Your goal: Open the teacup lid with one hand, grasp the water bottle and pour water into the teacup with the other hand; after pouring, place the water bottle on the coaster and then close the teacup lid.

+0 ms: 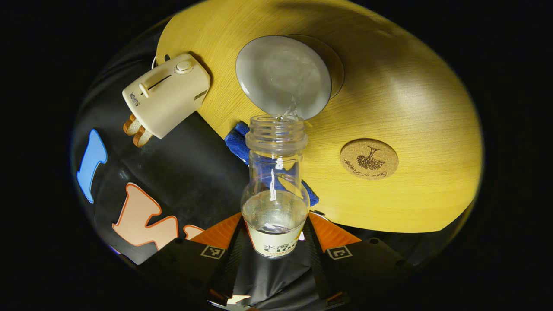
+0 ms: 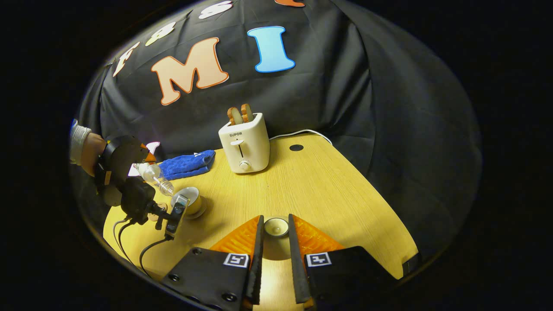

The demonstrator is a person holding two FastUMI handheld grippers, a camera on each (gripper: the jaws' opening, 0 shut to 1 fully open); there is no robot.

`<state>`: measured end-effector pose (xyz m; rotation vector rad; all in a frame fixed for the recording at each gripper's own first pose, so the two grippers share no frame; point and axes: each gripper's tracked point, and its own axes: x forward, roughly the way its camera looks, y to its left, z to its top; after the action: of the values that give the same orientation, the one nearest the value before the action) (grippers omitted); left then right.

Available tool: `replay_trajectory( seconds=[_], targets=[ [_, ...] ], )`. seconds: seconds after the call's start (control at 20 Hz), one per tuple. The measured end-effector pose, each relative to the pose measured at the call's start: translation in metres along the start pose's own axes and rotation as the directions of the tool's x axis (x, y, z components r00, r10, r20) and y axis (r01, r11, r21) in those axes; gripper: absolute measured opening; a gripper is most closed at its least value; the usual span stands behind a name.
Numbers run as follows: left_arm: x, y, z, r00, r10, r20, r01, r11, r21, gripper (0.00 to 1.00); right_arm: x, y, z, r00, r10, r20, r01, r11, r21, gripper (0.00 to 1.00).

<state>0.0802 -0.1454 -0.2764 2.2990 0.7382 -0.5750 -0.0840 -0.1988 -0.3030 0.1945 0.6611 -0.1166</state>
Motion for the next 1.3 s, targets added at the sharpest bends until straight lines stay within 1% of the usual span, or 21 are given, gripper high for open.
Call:
replay_trajectory(
  seconds=[0.15, 0.2, 0.25, 0.3, 0.35, 0.4, 0.5, 0.6, 0.65, 0.85, 0.95, 1.0, 1.1, 1.2, 1.3],
  targets=[
    [-0.005, 0.006, 0.004, 1.000, -0.010, -0.003, 0.010, 1.000, 0.024, 0.70, 0.001, 0.001, -0.002, 1.000, 0.007, -0.004, -0.007, 1.000, 0.009, 0.32],
    [-0.006, 0.009, 0.004, 1.000, -0.002, -0.008, 0.002, 0.999, 0.036, 0.70, 0.001, 0.001, -0.002, 1.000, 0.010, -0.004, -0.010, 1.000, 0.011, 0.32],
    [-0.006, 0.012, 0.004, 1.000, -0.003, -0.012, 0.003, 0.999, 0.045, 0.70, 0.002, 0.001, -0.002, 1.000, 0.011, -0.003, -0.011, 1.000, 0.011, 0.34],
    [-0.007, 0.012, 0.004, 1.000, -0.002, -0.015, 0.003, 0.998, 0.059, 0.71, 0.002, 0.000, -0.001, 1.000, 0.011, -0.003, -0.011, 1.000, 0.009, 0.32],
    [-0.009, 0.014, 0.003, 1.000, 0.004, -0.023, -0.002, 0.997, 0.073, 0.70, 0.001, 0.000, -0.001, 1.000, 0.010, -0.003, -0.010, 1.000, 0.010, 0.34],
    [-0.008, 0.015, 0.002, 1.000, 0.003, -0.028, 0.000, 0.997, 0.081, 0.70, 0.002, 0.000, -0.001, 1.000, 0.009, -0.003, -0.009, 1.000, 0.012, 0.32],
    [-0.008, 0.012, 0.001, 0.999, -0.012, -0.032, 0.014, 0.997, 0.076, 0.70, 0.003, 0.000, -0.001, 1.000, 0.008, -0.007, -0.008, 1.000, 0.015, 0.34],
    [-0.008, 0.009, -0.003, 0.999, -0.022, -0.046, 0.025, 0.997, 0.079, 0.70, 0.002, 0.000, 0.000, 1.000, 0.005, -0.005, -0.005, 1.000, 0.014, 0.32],
    [-0.007, 0.008, -0.003, 0.999, -0.022, -0.047, 0.026, 0.996, 0.085, 0.70, 0.002, 0.000, 0.000, 1.000, 0.004, -0.005, -0.004, 1.000, 0.014, 0.34],
    [-0.009, 0.010, -0.003, 0.999, -0.018, -0.047, 0.022, 0.995, 0.094, 0.70, 0.002, 0.003, -0.001, 1.000, 0.011, -0.006, -0.011, 1.000, 0.010, 0.34],
    [-0.010, 0.009, -0.003, 0.999, -0.026, -0.035, 0.029, 0.997, 0.078, 0.70, 0.002, 0.007, -0.001, 1.000, 0.015, -0.006, -0.015, 1.000, 0.006, 0.34],
    [-0.010, 0.007, -0.001, 0.999, -0.029, -0.023, 0.030, 0.997, 0.066, 0.70, 0.002, 0.010, 0.000, 1.000, 0.016, -0.006, -0.016, 1.000, 0.002, 0.32],
    [-0.010, 0.003, 0.001, 0.999, -0.043, 0.010, 0.043, 0.999, 0.025, 0.70, 0.002, 0.014, 0.002, 1.000, 0.018, -0.005, -0.019, 1.000, -0.008, 0.31],
    [-0.009, -0.007, 0.005, 0.995, -0.072, 0.069, 0.076, 0.995, -0.061, 0.70, -0.002, 0.015, 0.005, 1.000, 0.018, -0.001, -0.018, 1.000, -0.019, 0.32],
    [-0.008, -0.011, 0.011, 0.988, -0.075, 0.136, 0.096, 0.984, -0.149, 0.70, -0.005, 0.016, 0.008, 1.000, 0.016, 0.001, -0.016, 0.999, -0.030, 0.34]
  ],
)
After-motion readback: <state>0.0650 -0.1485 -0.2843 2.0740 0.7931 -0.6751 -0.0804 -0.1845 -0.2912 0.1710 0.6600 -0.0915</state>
